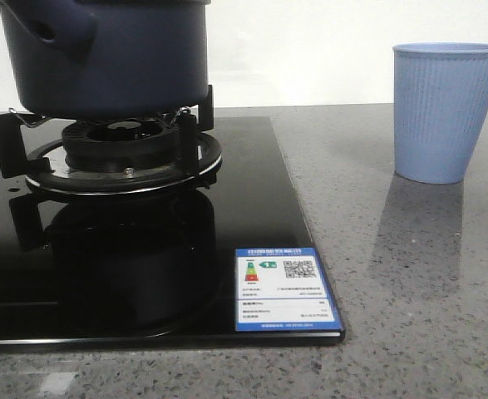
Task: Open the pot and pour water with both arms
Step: 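Move the left gripper over the blue knob of the pot lid, then close the left gripper on the blue lid knob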
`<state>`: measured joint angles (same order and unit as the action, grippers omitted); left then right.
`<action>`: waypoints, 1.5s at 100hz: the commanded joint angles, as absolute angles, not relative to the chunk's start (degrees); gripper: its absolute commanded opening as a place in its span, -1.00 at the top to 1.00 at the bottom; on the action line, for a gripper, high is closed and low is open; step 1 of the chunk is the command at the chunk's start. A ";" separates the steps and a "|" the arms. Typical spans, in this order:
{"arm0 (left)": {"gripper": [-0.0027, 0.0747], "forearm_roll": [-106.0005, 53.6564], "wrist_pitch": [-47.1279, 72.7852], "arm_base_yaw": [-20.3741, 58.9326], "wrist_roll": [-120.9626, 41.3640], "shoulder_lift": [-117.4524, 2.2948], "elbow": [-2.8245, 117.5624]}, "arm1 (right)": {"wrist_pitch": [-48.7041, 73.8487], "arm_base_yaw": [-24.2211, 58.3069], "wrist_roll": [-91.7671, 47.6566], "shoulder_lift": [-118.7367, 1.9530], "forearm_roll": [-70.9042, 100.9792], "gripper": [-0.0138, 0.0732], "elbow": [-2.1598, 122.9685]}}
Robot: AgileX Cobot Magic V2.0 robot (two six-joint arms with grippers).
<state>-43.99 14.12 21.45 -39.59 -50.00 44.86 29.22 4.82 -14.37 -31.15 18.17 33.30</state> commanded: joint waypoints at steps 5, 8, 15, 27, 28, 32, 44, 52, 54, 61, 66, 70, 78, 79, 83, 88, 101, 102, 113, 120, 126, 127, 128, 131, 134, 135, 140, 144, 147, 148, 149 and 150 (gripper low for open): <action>-0.36 -45.28 10.31 22.98 -42.28 -55.60 50.30 | 25.22 4.82 -15.07 -31.53 18.63 -0.41 35.34; -0.39 -45.28 10.14 23.10 -42.77 -57.28 51.13 | 25.34 4.82 -15.07 -31.53 18.63 -0.41 35.34; -0.43 -45.28 10.14 23.10 -43.02 -60.38 53.08 | 25.61 4.82 -15.07 -31.53 18.63 -0.41 35.34; -0.44 -45.28 10.14 23.10 -43.26 -64.67 56.23 | 25.85 4.82 -15.07 -31.53 18.63 -0.41 35.34; -0.44 -45.28 10.14 23.10 -43.26 -64.89 56.42 | 25.85 4.82 -15.07 -31.53 18.63 -0.41 35.34; -0.44 -45.28 10.14 23.10 -43.36 -66.21 57.46 | 25.85 4.82 -15.07 -31.53 18.63 -0.41 35.34; -0.44 -45.28 10.14 23.10 -43.36 -69.75 60.04 | 25.99 4.82 -15.07 -31.53 18.63 -0.41 35.34; -0.44 -45.17 10.14 23.10 -43.36 -71.76 61.39 | 25.99 4.82 -15.07 -31.53 18.63 -0.41 35.34; -0.44 -45.17 10.14 23.10 -43.36 -72.31 61.66 | 25.99 4.82 -15.07 -31.53 18.63 -0.41 35.34; -0.44 -45.17 10.00 23.10 -43.36 -73.87 62.99 | 25.99 4.82 -15.07 -31.53 18.63 -0.41 35.34; -0.44 -45.17 9.89 23.10 -43.36 -74.75 63.90 | 26.03 4.82 -15.07 -31.53 18.63 -0.41 35.34; -0.44 -45.17 9.57 23.10 -43.36 -75.46 64.57 | 26.03 4.82 -15.07 -31.53 18.63 -0.41 35.34; -0.44 -45.17 8.85 23.10 -43.36 -76.68 65.36 | 26.03 4.82 -15.07 -31.53 18.63 -0.41 35.34; -0.44 -45.17 8.85 23.10 -43.36 -76.92 65.51 | 26.03 4.82 -15.07 -31.53 18.63 -0.41 35.34; -0.44 -45.17 8.85 23.10 -43.36 -77.53 66.03 | 26.03 4.82 -15.07 -31.53 18.63 -0.41 35.34; -0.44 -45.17 8.85 23.10 -43.36 -78.01 66.32 | 26.03 4.82 -15.07 -31.53 18.63 -0.41 35.34; -0.37 -45.04 8.66 23.10 -43.38 -78.47 66.71 | 26.12 4.82 -15.07 -31.53 18.63 -0.41 35.34; -0.36 -44.94 8.66 23.10 -43.38 -78.47 66.71 | 26.12 4.82 -15.07 -31.53 18.63 -0.41 35.34; -0.18 -44.54 8.66 23.10 -43.38 -78.47 66.71 | 26.12 4.82 -15.07 -31.53 18.63 -0.41 35.34; -0.08 -44.54 8.66 23.10 -43.38 -78.47 66.71 | 26.12 4.82 -15.07 -31.53 18.63 -0.41 35.34; -0.02 -44.54 8.66 23.10 -43.38 -78.47 66.71 | 26.12 4.82 -15.07 -31.53 18.63 -0.41 35.34; -0.01 -44.44 8.66 23.10 -43.38 -78.47 66.71 | 26.12 4.82 -15.07 -31.53 18.63 -0.41 35.34; -0.01 -44.45 8.66 23.10 -43.38 -78.47 66.71 | 26.12 4.82 -15.07 -31.53 18.63 -0.41 35.34; 0.00 -44.45 8.66 23.10 -43.38 -78.47 66.71 | 26.12 4.82 -15.07 -31.53 18.63 -0.41 35.34; 0.01 -44.45 8.66 23.10 -43.38 -78.47 66.71 | 26.12 4.82 -15.07 -31.53 18.63 -0.41 35.34; 0.01 -44.45 8.66 23.10 -43.38 -78.47 66.71 | 26.12 4.82 -15.07 -31.53 18.63 -0.41 35.34; 0.01 -44.45 8.66 23.10 -43.38 -78.47 66.71 | 26.12 4.82 -15.07 -31.53 18.63 -0.41 35.34; 0.01 -44.45 8.66 23.10 -43.38 -78.34 66.71 | 26.12 4.82 -15.07 -31.53 18.63 -0.41 35.34; 0.01 -44.45 8.66 23.10 -43.38 -78.17 66.71 | 26.12 4.82 -15.07 -31.53 18.63 -0.41 35.34; 0.01 -44.45 8.66 23.10 -43.38 -78.01 66.71 | 26.12 4.82 -15.07 -31.53 18.63 -0.41 35.34; 0.01 -44.45 8.66 23.10 -43.38 -77.83 66.71 | 26.12 4.82 -15.07 -31.53 18.63 -0.41 35.34; 0.01 -44.45 8.66 23.10 -43.38 -77.81 66.71 | 26.12 4.82 -15.07 -31.53 18.63 -0.41 35.34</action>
<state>-44.00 12.21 22.72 -43.28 -80.25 64.51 29.79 4.82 -14.37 -31.15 18.17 33.30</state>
